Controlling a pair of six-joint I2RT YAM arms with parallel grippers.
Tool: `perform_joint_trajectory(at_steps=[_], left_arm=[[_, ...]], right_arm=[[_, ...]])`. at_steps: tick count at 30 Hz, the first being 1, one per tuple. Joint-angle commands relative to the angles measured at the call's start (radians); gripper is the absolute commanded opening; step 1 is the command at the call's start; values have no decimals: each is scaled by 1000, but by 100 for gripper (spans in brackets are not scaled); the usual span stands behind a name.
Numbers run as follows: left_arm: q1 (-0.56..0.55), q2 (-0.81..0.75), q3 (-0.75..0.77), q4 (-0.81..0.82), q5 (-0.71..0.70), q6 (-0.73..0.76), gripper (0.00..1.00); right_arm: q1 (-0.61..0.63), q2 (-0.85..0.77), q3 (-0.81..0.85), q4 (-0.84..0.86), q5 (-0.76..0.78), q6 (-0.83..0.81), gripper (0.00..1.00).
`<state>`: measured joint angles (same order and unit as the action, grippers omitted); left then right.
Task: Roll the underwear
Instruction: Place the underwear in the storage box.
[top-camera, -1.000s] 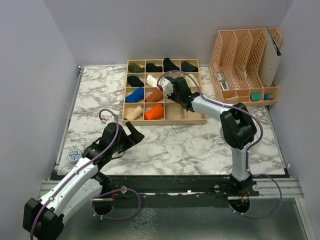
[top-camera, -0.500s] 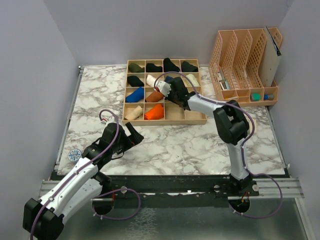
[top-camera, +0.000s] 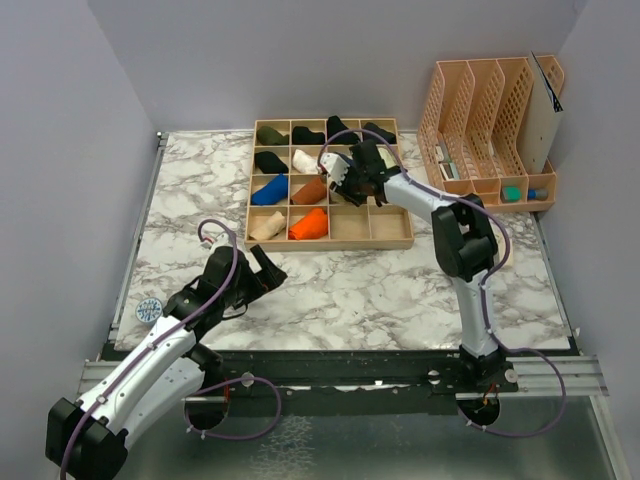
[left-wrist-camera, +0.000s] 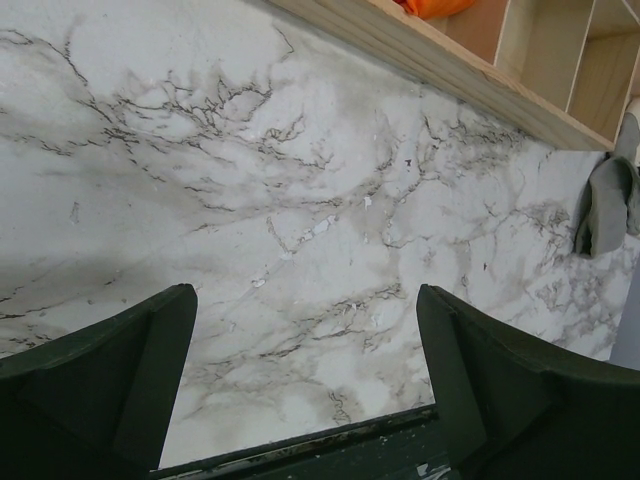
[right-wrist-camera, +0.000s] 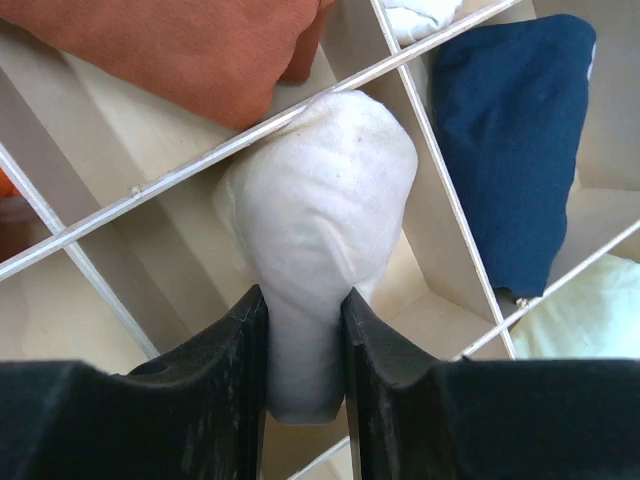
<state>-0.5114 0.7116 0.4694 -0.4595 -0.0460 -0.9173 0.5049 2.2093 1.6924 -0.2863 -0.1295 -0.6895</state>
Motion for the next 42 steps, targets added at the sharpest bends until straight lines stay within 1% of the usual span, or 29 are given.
perform_joint_trajectory(at_steps=[1,3,6,8,14,18,21,23,24,29,32,34,37,42], left_arm=[[5,-1,29,-19,-25,14,99],[5,3,31,-19,-25,17,99],[5,14,36,-20,-25,18,99],[5,22,40,-18,-25,20,99],[5,51,53,-11,-23,26,99],[5,55,51,-8,-19,23,99],[5,52,49,-6,-16,21,99],[5,50,47,-4,-16,21,99],[5,48,46,-3,-16,20,99],[5,44,41,0,-11,17,99],[5,41,41,1,-11,16,99],[5,39,38,-2,-6,17,99],[5,34,31,-5,-8,14,99],[5,49,39,-2,-9,16,99]], right_arm=[[-34,60,49,-185,-171,-7,37],[-51,61,52,-200,-212,-15,50],[-70,74,103,-276,-268,-44,52],[-76,71,120,-288,-271,-46,56],[-78,33,178,-330,-287,-44,61],[-78,-28,179,-344,-310,-36,63],[-78,-81,158,-328,-299,-22,63],[-78,-109,140,-283,-270,29,63],[-78,-118,130,-257,-255,76,61],[-79,-113,81,-134,-255,246,41],[-79,-86,56,-81,-286,283,38],[-78,-72,40,-31,-304,316,27],[-78,-27,59,-23,-284,342,22],[-78,51,70,-35,-278,341,21]])
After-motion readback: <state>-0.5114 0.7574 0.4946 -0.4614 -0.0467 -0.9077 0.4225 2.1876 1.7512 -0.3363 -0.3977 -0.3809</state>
